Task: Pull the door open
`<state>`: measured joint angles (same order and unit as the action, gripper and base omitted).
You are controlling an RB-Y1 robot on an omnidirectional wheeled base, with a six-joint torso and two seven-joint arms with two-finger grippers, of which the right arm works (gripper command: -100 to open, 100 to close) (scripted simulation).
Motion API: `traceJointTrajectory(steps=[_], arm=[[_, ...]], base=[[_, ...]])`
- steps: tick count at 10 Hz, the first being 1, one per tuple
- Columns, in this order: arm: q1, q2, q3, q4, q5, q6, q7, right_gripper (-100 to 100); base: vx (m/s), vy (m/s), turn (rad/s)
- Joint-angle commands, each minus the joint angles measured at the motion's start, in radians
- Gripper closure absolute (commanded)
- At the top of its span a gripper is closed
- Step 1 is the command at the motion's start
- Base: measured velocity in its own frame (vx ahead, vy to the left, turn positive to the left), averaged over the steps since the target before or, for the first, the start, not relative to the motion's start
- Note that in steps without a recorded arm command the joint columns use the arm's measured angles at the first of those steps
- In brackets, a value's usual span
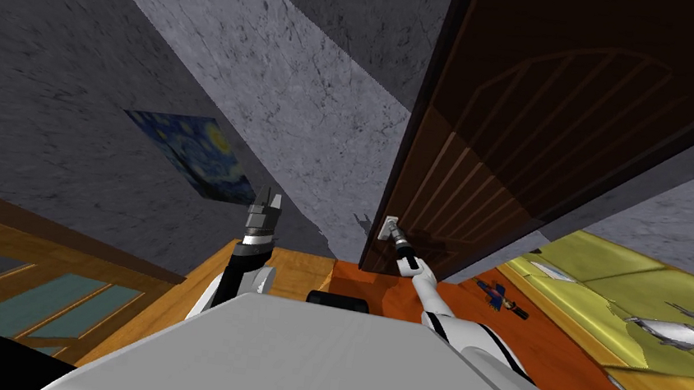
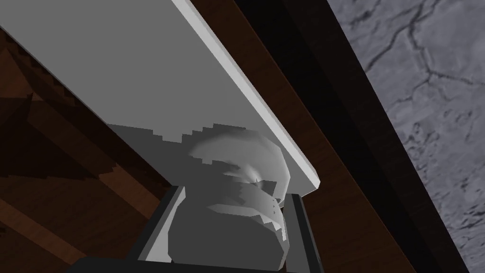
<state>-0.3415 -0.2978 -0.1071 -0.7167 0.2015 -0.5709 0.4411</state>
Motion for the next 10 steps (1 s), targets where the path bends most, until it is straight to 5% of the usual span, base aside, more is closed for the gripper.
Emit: traceJointTrajectory(steps=[1, 10], arm=[[0.0, -0.004, -0.001, -0.006, -0.015, 0.006, -0.041, 100], [-0.003, -0.004, 0.02, -0.009, -0.166, 0.018, -0.269, 100]], base=[[-0.047, -0.048, 0.063], [-0.052, -0.042, 0.084]])
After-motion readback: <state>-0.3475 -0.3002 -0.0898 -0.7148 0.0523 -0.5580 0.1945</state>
